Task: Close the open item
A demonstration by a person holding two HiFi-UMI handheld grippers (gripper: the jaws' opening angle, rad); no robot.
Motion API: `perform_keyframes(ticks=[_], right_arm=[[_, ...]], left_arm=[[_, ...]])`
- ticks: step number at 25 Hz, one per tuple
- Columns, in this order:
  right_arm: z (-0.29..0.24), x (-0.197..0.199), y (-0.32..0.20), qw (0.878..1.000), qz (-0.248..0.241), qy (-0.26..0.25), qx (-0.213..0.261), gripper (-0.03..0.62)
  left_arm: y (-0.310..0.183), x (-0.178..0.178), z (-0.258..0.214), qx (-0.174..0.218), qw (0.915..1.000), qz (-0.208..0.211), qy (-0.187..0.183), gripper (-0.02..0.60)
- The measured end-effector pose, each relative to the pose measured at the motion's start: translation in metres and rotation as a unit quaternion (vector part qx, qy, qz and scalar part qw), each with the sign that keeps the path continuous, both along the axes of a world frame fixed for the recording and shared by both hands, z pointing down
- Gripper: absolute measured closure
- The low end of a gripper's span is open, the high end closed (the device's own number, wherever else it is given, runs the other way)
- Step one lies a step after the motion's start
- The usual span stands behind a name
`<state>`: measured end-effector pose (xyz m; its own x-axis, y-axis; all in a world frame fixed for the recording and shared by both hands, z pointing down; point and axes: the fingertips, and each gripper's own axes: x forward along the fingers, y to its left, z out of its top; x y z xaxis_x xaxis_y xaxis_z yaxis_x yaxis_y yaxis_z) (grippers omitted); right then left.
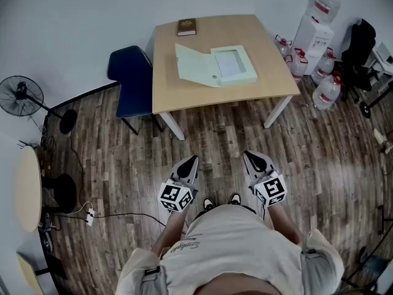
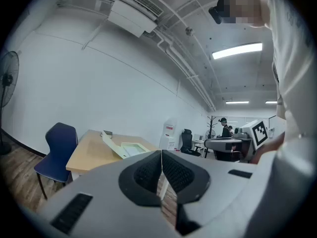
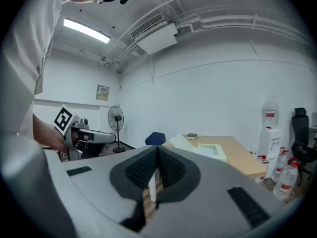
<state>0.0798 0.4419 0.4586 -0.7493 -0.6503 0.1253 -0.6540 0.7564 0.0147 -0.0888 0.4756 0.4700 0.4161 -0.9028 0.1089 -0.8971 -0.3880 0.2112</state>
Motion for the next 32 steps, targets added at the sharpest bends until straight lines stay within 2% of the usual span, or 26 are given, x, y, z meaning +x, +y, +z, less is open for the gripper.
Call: perform_keyframes(ticks=[11,16,21,23,27,32], right_arm=[[0.007,-0.005,0.001,1.0,0.0,0.01,-0.005,0.605],[0.012,-0.006,0.002,1.0,0.016,0.015,-0.022,0.605],[0.029,-0.015,0.007,0.998,0.024,0.025,-0.048,0.605],[0.034,-0.021,0.01,0.998,0.031,0.018,-0.059,0.605],[0.039,-0.022,0.011,0.996,0.044,0.013,-0.077,0.605],[0.051,-0.011,-0.013,0.996,0.039,0.017,-0.081,0.605]], left_arm=[[0.003,-0.004,0.008,-0.009,1.0,0.0,0.002,0.566],[0.003,-0.009,0.016,-0.021,0.9997,0.013,0.008,0.566],[0.001,-0.015,0.023,-0.009,0.9995,0.03,-0.001,0.567],[-0.002,-0.02,0.034,-0.017,0.9993,0.034,0.0,0.566],[-0.005,-0.028,0.044,-0.035,0.9986,0.035,0.017,0.566],[-0.031,-0.029,0.045,-0.032,0.9992,0.023,0.004,0.566]])
